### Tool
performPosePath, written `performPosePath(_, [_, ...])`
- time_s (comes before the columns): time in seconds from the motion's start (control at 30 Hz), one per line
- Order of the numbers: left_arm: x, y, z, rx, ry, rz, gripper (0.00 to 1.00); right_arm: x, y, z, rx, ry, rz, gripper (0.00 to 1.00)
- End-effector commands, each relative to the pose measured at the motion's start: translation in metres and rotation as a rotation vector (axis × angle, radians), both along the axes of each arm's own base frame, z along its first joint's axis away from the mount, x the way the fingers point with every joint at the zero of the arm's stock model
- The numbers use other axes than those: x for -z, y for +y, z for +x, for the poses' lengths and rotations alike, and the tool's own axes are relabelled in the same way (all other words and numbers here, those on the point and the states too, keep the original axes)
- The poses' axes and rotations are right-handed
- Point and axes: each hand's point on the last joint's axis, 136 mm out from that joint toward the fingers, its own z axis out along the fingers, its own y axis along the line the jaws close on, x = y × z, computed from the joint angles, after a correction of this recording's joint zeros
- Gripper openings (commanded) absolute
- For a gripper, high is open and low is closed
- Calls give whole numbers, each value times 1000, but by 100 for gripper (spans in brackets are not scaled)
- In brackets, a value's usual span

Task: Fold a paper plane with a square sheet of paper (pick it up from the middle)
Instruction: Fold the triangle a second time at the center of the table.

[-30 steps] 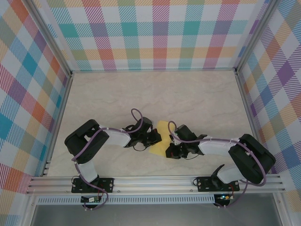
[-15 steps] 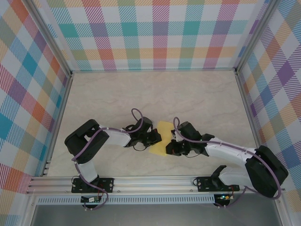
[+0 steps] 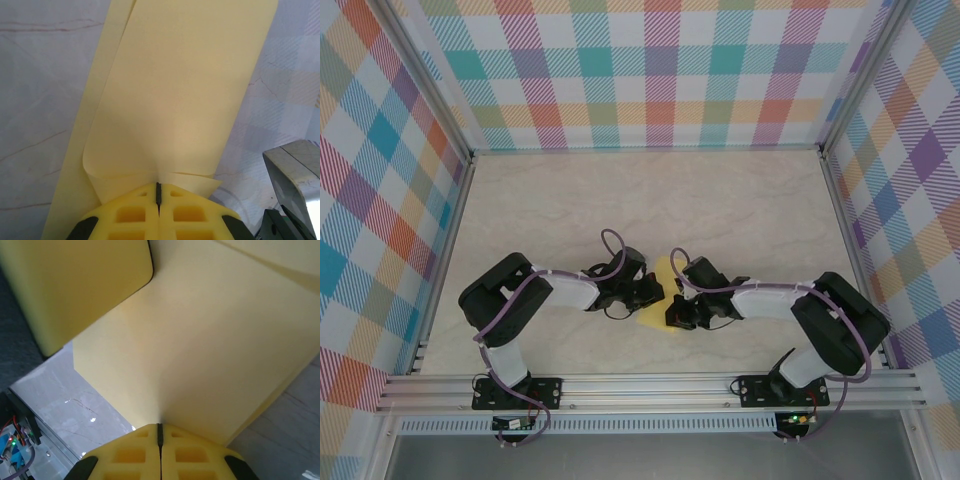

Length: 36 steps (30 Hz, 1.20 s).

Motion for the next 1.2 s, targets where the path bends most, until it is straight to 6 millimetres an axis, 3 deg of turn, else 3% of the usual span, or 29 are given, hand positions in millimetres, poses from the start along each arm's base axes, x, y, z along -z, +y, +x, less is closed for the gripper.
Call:
performPosePath(0.0, [38, 21, -19, 9, 79, 141, 0, 16, -16, -10, -5, 12, -74, 5])
performPosePath(0.13, [22, 12, -14, 33, 41, 101, 1, 24, -23, -20, -8, 37, -81, 5])
performPosePath(0.3, [-21, 1, -3, 46, -44, 34, 7, 25, -26, -22, -19, 41, -97, 4])
performPosePath(0.47, [-31, -1, -7, 57, -43, 3, 7, 25, -26, -20, -18, 37, -104, 3])
performPosePath(0.73, [-14, -7, -11, 89, -13, -3, 5, 26, -28, -21, -18, 38, -111, 3])
performPosePath(0.93, [15, 12, -5, 19, 9, 103, 1, 31, -32, -24, -15, 56, -133, 1])
performPosePath(1.17, [20, 27, 8, 0, 2, 139, 1, 38, -39, -29, -15, 77, -169, 0])
